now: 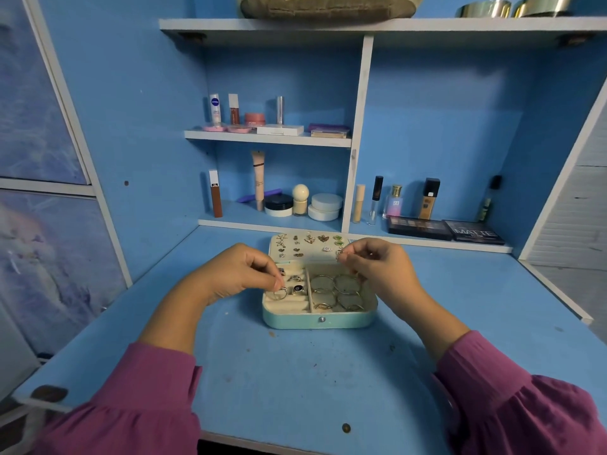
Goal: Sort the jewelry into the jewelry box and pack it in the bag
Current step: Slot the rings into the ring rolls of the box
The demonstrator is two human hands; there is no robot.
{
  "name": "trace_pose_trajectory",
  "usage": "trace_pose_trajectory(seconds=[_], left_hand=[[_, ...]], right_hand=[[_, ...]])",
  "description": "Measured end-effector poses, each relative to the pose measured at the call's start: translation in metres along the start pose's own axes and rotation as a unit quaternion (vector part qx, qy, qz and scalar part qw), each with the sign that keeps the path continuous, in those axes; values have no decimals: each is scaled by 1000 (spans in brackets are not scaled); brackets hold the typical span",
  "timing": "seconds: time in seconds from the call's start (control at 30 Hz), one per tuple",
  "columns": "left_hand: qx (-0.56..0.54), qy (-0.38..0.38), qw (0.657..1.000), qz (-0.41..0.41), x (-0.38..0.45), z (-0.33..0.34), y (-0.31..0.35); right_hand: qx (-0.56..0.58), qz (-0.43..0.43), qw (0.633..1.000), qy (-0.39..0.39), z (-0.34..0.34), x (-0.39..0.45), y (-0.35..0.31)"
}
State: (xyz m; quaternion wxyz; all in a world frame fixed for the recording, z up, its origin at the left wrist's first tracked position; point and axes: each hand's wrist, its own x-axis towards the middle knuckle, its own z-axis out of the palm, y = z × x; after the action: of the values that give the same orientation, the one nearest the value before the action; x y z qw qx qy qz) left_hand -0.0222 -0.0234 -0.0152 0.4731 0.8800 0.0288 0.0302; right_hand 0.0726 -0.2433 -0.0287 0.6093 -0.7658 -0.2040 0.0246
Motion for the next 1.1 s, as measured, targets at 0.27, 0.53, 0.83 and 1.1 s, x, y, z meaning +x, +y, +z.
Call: trace_pose_trajectory(seconds=[0.27, 0.53, 0.83, 1.1], left_hand=[[33, -22, 999, -6, 1, 0, -2], [45, -44, 998, 0, 1, -2, -3], [46, -47, 998, -1, 2, -3, -4], [41, -47, 998, -1, 2, -2, -3]], right_hand=[[18, 52, 995, -79, 10, -13, -9], [48, 28, 987, -149, 19, -20, -12], [-33, -2, 985, -169, 33, -25, -6], [-12, 24, 986, -166, 34, -27, -9]])
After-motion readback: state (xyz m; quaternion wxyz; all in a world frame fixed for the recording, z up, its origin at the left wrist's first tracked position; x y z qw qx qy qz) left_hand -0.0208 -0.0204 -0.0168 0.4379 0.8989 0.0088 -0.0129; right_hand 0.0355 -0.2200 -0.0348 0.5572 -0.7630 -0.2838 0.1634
